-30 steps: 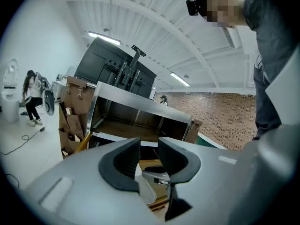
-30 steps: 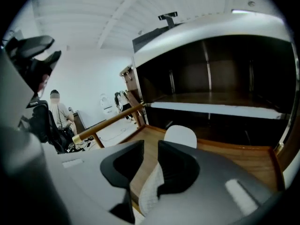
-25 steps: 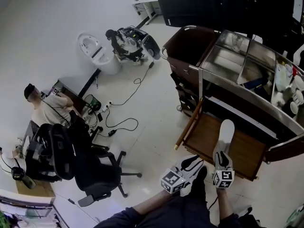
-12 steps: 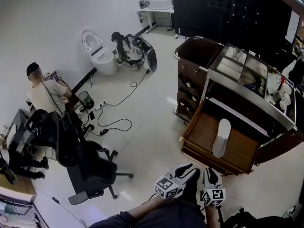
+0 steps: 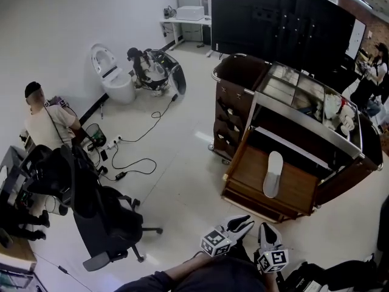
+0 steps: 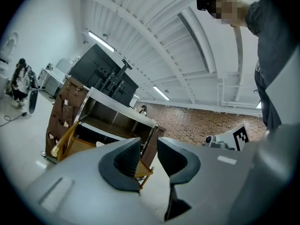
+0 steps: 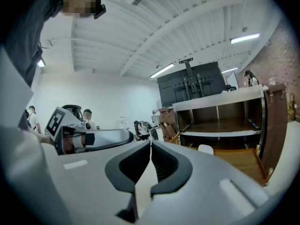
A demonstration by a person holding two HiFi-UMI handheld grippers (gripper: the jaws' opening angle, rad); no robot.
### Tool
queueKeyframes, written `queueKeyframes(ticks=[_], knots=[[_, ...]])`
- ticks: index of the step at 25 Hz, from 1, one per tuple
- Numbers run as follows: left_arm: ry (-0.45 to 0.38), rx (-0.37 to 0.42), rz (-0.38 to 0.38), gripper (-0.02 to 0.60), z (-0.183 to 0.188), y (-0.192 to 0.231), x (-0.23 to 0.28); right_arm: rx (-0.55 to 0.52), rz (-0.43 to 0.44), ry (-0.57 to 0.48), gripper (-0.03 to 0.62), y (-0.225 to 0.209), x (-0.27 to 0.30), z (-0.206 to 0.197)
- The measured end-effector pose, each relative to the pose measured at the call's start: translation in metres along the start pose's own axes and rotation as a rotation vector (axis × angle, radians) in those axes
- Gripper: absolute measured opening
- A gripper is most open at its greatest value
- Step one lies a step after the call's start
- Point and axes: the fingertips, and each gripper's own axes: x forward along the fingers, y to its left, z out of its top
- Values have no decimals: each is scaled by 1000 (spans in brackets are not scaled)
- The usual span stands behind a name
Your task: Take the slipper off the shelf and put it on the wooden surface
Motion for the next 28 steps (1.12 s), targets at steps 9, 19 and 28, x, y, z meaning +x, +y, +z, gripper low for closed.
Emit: queueKeyframes(ticks=[9, 19, 28], knots=[[-64, 7, 4, 109, 25, 7, -9, -56, -25, -40, 2, 5, 9, 22], [-93, 4, 45, 102, 30, 14, -30, -60, 27, -30, 2, 25, 15, 19], [-74, 4, 40, 98, 22, 11, -34, -66, 19, -30, 2, 21, 12, 22]])
